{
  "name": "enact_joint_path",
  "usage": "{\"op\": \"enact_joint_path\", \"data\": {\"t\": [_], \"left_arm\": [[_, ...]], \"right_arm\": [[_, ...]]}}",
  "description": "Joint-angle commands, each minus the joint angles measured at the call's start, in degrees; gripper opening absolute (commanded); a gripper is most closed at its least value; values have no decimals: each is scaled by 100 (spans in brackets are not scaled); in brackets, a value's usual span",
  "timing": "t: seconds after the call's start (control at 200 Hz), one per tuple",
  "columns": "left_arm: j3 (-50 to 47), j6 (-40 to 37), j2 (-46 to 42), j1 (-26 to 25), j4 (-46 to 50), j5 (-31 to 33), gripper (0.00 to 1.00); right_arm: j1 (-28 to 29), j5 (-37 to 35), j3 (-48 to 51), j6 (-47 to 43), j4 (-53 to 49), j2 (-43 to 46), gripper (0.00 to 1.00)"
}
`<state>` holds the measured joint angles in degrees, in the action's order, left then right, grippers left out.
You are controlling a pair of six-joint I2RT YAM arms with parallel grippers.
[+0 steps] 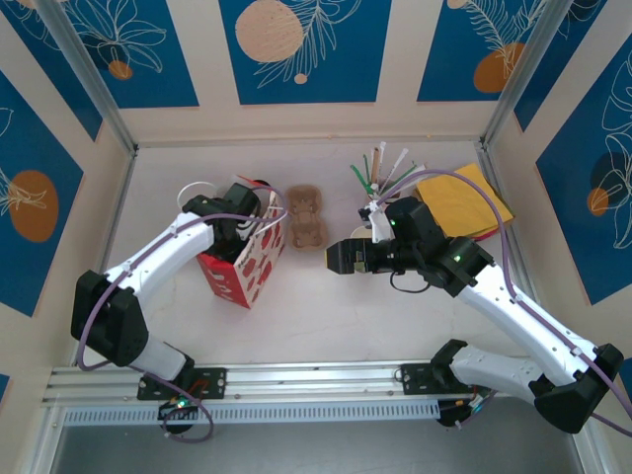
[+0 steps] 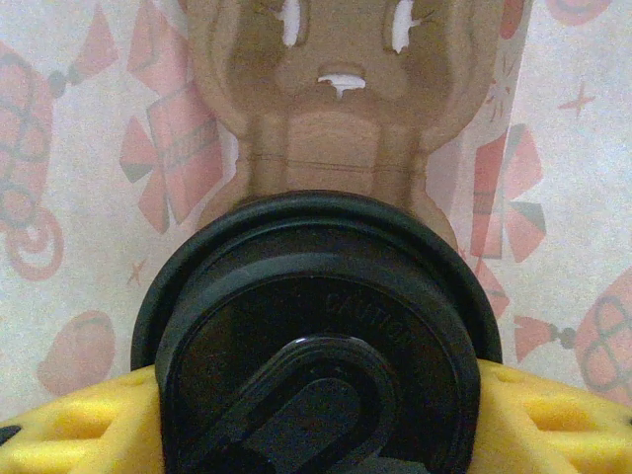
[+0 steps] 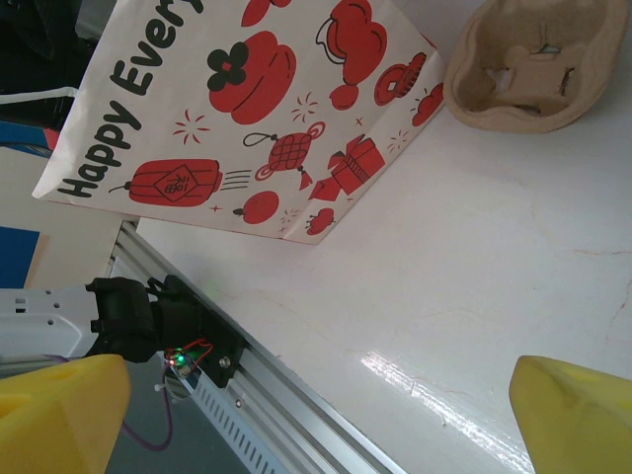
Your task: Pack the takeout coffee
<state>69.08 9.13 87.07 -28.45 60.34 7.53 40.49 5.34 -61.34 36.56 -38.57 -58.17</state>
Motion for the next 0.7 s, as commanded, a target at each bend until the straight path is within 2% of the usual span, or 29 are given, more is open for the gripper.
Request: {"op": "enact_joint_path", "data": {"t": [0.0, 0.695], "left_arm": [[-785, 158, 724, 129, -479, -24, 58], [-793, 145, 748, 139, -488, -26, 58]], "right_arm": [[-17, 47, 34, 45, 11, 91, 99], [-14, 63, 33, 18, 25, 43, 99]]}}
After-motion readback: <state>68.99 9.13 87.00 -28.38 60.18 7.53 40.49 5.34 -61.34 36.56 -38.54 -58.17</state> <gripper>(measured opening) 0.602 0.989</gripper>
